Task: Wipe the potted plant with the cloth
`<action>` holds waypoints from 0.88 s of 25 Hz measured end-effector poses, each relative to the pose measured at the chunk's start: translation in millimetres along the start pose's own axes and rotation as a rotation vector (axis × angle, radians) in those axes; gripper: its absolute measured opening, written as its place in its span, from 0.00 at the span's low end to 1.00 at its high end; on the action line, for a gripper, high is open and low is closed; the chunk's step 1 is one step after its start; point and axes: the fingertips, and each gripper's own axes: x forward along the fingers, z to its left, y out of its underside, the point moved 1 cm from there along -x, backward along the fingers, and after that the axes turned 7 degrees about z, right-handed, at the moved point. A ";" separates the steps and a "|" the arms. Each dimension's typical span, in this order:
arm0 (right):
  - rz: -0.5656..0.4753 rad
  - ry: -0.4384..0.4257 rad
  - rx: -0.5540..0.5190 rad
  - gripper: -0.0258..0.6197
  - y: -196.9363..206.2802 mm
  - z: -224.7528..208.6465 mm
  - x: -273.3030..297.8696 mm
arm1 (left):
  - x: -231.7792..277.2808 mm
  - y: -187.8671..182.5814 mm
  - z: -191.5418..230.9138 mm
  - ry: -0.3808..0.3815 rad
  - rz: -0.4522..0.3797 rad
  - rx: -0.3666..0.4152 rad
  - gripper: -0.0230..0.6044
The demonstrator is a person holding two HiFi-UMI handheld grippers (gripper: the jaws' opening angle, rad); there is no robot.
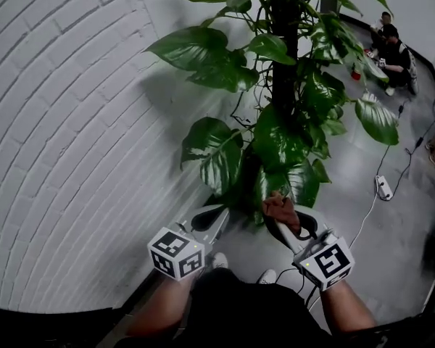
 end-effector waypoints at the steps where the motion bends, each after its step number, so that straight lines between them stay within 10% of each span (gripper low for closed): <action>1: 0.002 -0.001 0.007 0.15 0.7 2.3 -0.6 | -3.1 1.8 0.3 0.000 0.008 0.008 0.06; 12: -0.049 0.201 0.181 0.15 -8.7 51.6 14.9 | -55.8 -4.9 40.6 0.120 0.045 0.150 0.06; 22: -0.073 0.414 0.289 0.15 -28.7 180.5 40.6 | -143.4 32.6 69.2 0.330 0.080 0.202 0.06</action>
